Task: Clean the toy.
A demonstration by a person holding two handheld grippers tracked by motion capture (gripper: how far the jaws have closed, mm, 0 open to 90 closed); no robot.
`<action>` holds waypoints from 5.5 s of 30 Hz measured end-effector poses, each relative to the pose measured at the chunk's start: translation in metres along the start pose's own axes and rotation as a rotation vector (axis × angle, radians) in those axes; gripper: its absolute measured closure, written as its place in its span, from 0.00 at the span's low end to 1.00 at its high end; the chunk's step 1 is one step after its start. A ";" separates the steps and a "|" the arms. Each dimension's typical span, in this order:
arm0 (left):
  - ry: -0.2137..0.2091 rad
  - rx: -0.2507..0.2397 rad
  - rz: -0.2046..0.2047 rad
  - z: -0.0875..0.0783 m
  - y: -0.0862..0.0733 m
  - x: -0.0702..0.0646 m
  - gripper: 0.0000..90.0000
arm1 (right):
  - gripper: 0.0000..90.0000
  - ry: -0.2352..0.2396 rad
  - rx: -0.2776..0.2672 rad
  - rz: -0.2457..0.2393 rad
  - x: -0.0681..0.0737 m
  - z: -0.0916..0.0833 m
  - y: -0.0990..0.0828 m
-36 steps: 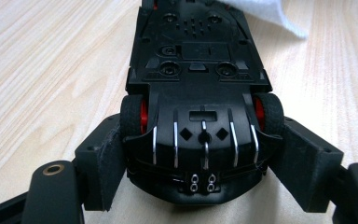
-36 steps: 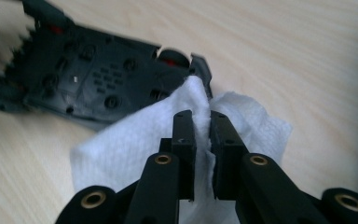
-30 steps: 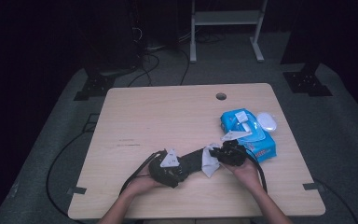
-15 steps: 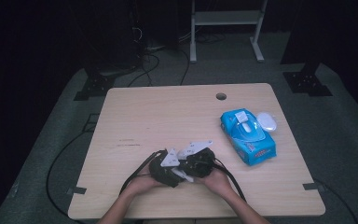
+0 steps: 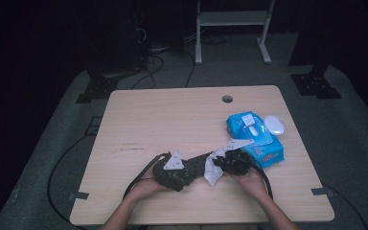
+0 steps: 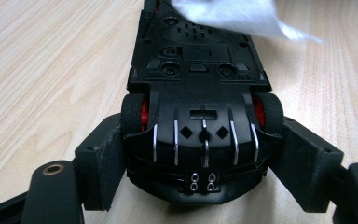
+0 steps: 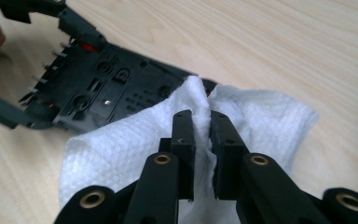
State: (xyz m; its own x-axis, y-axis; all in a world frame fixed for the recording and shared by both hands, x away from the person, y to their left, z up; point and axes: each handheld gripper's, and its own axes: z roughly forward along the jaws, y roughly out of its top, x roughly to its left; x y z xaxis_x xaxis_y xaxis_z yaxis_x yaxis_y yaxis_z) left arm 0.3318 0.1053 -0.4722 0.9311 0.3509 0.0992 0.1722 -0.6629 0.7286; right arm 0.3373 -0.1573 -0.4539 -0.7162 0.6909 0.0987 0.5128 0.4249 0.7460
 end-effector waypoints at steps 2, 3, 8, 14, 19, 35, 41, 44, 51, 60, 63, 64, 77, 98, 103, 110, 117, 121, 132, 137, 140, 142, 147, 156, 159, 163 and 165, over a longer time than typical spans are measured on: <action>0.000 0.004 -0.002 0.001 0.000 0.000 0.27 | 0.90 0.008 -0.004 -0.015 0.006 -0.001 0.000; -0.001 0.002 -0.002 0.001 0.000 0.000 0.27 | 0.90 0.015 -0.003 -0.025 0.010 0.000 0.002; -0.007 0.001 -0.008 0.002 0.000 0.001 0.27 | 0.90 0.079 0.000 -0.084 0.029 0.010 0.012; -0.013 -0.010 -0.015 0.001 -0.001 0.002 0.27 | 0.90 0.018 -0.001 -0.076 0.018 0.007 0.008; -0.016 -0.005 -0.013 0.001 0.000 0.003 0.27 | 0.90 0.024 -0.001 -0.010 0.004 -0.001 0.000; -0.112 -0.072 -0.206 -0.008 -0.002 0.019 0.19 | 0.90 0.035 -0.028 -0.025 0.006 -0.001 -0.008; -0.157 -0.097 -0.295 -0.009 -0.005 0.024 0.20 | 0.90 0.042 -0.037 -0.023 0.005 -0.002 -0.010; -0.163 -0.100 -0.323 -0.009 -0.005 0.026 0.19 | 0.90 0.044 -0.035 -0.025 0.006 -0.002 -0.010; -0.164 -0.087 -0.360 -0.012 -0.007 0.030 0.19 | 0.90 0.044 -0.036 -0.036 0.007 -0.003 -0.012; -0.162 -0.069 -0.389 -0.010 -0.010 0.033 0.19 | 0.90 0.042 -0.034 -0.054 0.009 -0.005 -0.014; -0.170 -0.058 -0.398 -0.009 -0.010 0.034 0.19 | 0.90 0.042 -0.033 -0.062 0.010 -0.005 -0.015; -0.176 -0.058 -0.413 -0.009 -0.011 0.034 0.19 | 0.90 0.044 -0.033 -0.064 0.010 -0.005 -0.015; -0.180 -0.020 -0.411 -0.006 -0.013 0.033 0.20 | 0.89 0.100 -0.019 -0.046 0.014 -0.011 0.001; -0.189 -0.042 -0.412 -0.008 -0.014 0.038 0.20 | 0.91 0.233 0.002 -0.091 0.039 0.018 0.007; -0.223 -0.041 -0.439 -0.003 -0.014 0.042 0.16 | 0.92 0.238 -0.017 -0.099 0.039 0.017 0.004; -0.269 -0.055 -0.458 -0.001 -0.014 0.046 0.16 | 0.93 0.222 -0.026 -0.128 0.042 0.015 0.001; -0.309 -0.065 -0.477 0.001 -0.015 0.047 0.24 | 0.93 0.222 -0.034 -0.139 0.044 0.013 -0.001; -0.297 -0.062 -0.467 0.000 -0.014 0.045 0.25 | 0.93 0.216 -0.050 -0.141 0.045 0.013 -0.004; -0.139 -0.063 -0.239 -0.014 -0.002 0.018 0.27 | 0.93 0.196 -0.057 -0.160 0.053 0.008 -0.012; -0.093 -0.104 -0.197 -0.022 -0.002 0.011 0.38 | 0.93 0.186 -0.042 -0.175 0.058 0.007 -0.014; -0.089 -0.109 -0.190 -0.024 -0.002 0.009 0.40 | 0.93 0.178 -0.041 -0.181 0.060 0.007 -0.016; -0.094 -0.112 -0.187 -0.025 -0.002 0.009 0.41 | 0.93 0.177 -0.036 -0.184 0.060 0.006 -0.016; -0.135 -0.149 -0.212 -0.029 -0.007 0.011 0.48 | 0.93 0.175 -0.030 -0.197 0.061 0.005 -0.017; -0.223 -0.170 -0.222 -0.031 -0.009 0.011 0.50 | 0.93 0.169 -0.013 -0.220 0.063 0.003 -0.020; -0.229 -0.152 -0.203 -0.027 -0.007 0.007 0.49 | 0.93 0.167 -0.006 -0.226 0.064 0.003 -0.020; -0.195 -0.125 -0.143 -0.022 -0.002 0.000 0.52 | 0.93 0.148 0.007 -0.227 0.064 0.005 -0.020; -0.174 -0.116 -0.096 -0.021 0.001 -0.004 0.54 | 0.93 0.144 0.015 -0.223 0.064 0.007 -0.021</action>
State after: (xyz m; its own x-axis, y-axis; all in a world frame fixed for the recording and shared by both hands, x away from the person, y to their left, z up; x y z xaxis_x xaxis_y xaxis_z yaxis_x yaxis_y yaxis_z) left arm 0.3220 0.1171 -0.4575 0.9554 0.2828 -0.0852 0.2337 -0.5477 0.8033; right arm 0.2845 -0.1179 -0.4676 -0.8717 0.4894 0.0262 0.3407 0.5666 0.7502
